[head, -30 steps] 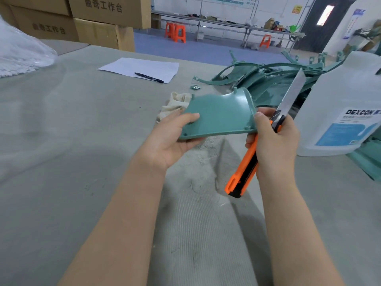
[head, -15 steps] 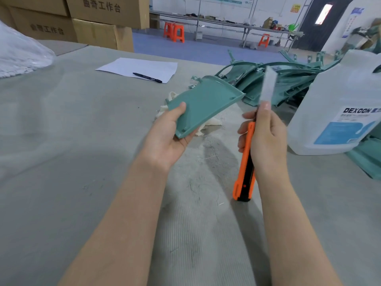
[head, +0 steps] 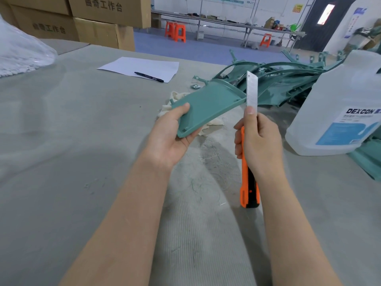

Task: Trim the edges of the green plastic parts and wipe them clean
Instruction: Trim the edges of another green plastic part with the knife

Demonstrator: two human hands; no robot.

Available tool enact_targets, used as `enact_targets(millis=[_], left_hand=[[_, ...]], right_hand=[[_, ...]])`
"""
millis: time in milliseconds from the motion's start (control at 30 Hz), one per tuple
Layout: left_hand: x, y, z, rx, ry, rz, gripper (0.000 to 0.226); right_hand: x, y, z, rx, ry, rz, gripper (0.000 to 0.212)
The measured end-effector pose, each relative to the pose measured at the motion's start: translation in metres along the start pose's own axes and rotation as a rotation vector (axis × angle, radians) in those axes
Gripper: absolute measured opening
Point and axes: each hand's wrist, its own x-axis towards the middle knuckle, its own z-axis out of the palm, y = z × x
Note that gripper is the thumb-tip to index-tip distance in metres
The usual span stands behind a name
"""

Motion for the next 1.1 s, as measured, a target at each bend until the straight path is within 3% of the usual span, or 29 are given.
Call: enact_targets(millis=[333, 500, 833, 933, 1100], left_hand=[[0.002, 0.001, -0.002, 0.020, 0.032, 0.029, 0.007], [0.002, -0.001, -0.003, 0.063, 0.029, 0.066, 0.004], [0.005, -0.003, -0.001, 0.115, 0.047, 0.086, 0.032], [0.005, -0.002, -0.003, 0.117, 0.054, 0.094, 0.031], [0.006, 0.000, -0.004, 0.119, 0.034, 0.143, 0.008]], right_hand=[[-0.001, -0.002, -0.002, 0.039, -0.085, 0.024, 0.047], [-0.004, -0.001, 0.005, -0.057, -0.186, -0.004, 0.048], [-0.017, -0.005, 0.022, -0.211, -0.363, -0.170, 0.051], [-0.016, -0.007, 0.021, -0.213, -0.336, -0.170, 0.050], [-0.004, -0.003, 0.007, -0.133, -0.149, -0.039, 0.047]])
